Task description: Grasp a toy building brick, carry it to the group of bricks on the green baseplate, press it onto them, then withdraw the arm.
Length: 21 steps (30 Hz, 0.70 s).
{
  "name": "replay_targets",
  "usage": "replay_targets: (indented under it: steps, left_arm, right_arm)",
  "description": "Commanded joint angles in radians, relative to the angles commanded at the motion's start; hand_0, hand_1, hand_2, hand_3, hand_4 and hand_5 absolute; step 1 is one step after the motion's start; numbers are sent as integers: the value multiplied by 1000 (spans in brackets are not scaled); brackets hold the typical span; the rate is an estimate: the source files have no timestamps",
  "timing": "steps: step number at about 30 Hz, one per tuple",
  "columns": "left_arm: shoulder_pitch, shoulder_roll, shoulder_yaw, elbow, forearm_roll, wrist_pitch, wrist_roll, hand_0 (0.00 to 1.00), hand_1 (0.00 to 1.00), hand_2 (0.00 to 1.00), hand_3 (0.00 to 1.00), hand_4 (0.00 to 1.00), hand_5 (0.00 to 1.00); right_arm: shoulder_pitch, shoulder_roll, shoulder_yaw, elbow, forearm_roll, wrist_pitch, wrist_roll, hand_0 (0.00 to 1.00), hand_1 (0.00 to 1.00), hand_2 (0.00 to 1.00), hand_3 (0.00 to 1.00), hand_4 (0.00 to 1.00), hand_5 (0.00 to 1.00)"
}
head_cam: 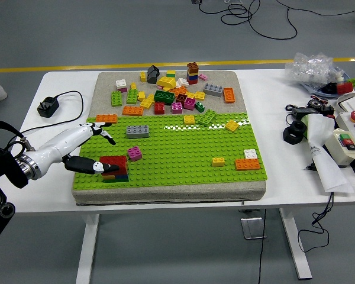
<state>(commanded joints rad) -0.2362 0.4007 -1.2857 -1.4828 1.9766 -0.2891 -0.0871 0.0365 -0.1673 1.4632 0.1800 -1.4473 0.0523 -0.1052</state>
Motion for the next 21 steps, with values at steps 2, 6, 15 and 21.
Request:
replay_targets:
  steps: [2,6,15,21]
  left_arm:
    - [-2,-1,-3,-1,-1,1,0,998,992,974,629,998,574]
    - [-10,-2,-9,-1,-2,5,0,998,980,967,641,998,575]
    - [-48,-7,-26,22,-31,60,-12,998,958,950,719,998,573]
    - [-72,-15,-44,62,-79,102,-26,998,928,912,859,998,567]
  right_arm:
    - [0,0,1,0,0,0,0,768,714,758,728,962,698]
    - [2,0,-1,0,2,-1,0,769,714,758,728,962,698]
    - [6,0,-7,0,2,-1,-1,768,714,758,729,962,698]
    - [9,2,-14,0,3,-2,-1,769,714,758,729,962,698]
